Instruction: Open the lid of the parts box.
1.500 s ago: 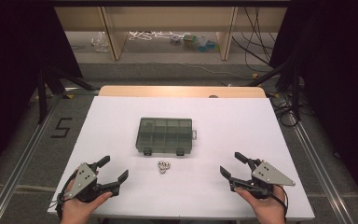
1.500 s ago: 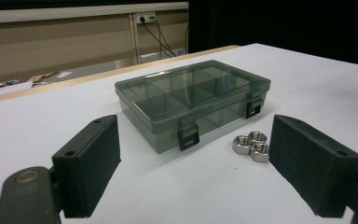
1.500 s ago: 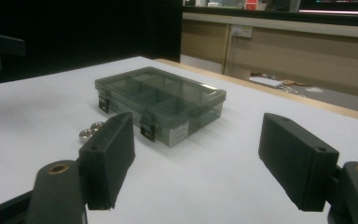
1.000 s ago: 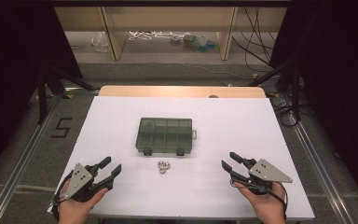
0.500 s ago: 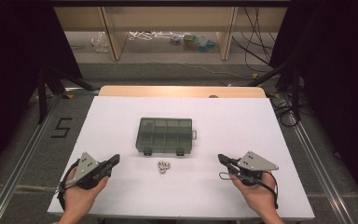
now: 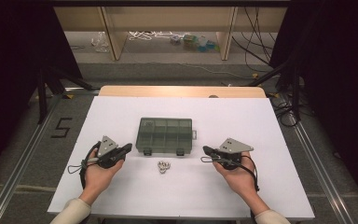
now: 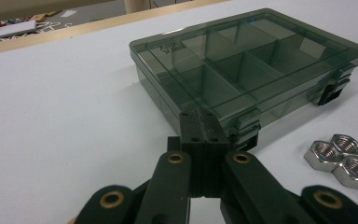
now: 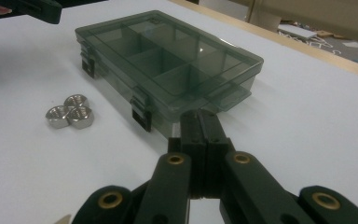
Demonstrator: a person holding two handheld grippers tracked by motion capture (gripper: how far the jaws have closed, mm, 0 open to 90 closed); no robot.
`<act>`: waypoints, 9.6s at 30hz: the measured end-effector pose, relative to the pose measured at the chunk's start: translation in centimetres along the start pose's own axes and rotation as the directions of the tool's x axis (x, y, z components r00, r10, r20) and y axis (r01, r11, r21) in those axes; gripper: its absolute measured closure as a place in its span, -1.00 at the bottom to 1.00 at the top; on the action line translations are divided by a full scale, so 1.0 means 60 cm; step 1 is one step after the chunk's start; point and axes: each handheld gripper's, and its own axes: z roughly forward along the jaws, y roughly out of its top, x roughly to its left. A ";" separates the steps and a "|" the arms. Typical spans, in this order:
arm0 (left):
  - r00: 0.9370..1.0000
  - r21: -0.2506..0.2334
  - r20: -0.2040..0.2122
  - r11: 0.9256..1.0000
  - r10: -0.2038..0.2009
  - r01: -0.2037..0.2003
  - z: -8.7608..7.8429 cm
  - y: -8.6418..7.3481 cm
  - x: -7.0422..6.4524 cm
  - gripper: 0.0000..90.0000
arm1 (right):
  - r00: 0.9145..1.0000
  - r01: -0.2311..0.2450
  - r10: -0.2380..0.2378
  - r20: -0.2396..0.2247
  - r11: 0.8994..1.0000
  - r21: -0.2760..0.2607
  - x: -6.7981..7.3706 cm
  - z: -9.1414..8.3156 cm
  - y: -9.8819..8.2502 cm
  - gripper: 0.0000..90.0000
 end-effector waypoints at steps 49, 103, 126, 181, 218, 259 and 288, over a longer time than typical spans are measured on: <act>0.999 0.105 0.038 0.994 0.039 -0.043 0.032 -0.015 -0.008 1.00 | 0.998 -0.019 0.028 -0.048 0.986 0.165 0.009 0.089 -0.002 1.00; 1.000 0.006 -0.014 1.000 -0.010 0.010 0.030 0.012 -0.007 1.00 | 0.999 -0.028 0.029 -0.024 0.999 0.045 0.010 0.079 0.023 1.00; 1.000 -0.025 -0.023 0.999 -0.021 0.020 0.035 0.027 -0.002 1.00 | 0.999 -0.036 0.036 -0.001 0.999 0.001 0.006 0.083 0.035 1.00; 0.997 -0.142 -0.054 0.989 -0.054 0.046 0.046 0.084 0.010 1.00 | 0.995 -0.083 0.089 0.048 0.990 -0.110 -0.009 0.097 0.084 1.00; 0.997 -0.164 -0.046 0.985 -0.059 0.051 0.058 0.102 0.003 1.00 | 0.982 -0.084 0.107 0.156 0.985 -0.148 -0.023 0.100 0.087 0.65; 0.983 -0.200 -0.181 0.978 0.022 -0.059 0.086 0.134 0.022 0.80 | 0.963 -0.077 0.116 0.243 0.983 -0.165 -0.029 0.120 0.121 0.83; 0.981 -0.161 -0.194 0.987 -0.014 -0.018 0.097 0.161 0.034 0.93 | 0.955 -0.100 0.144 0.258 0.979 -0.176 -0.055 0.142 0.143 0.88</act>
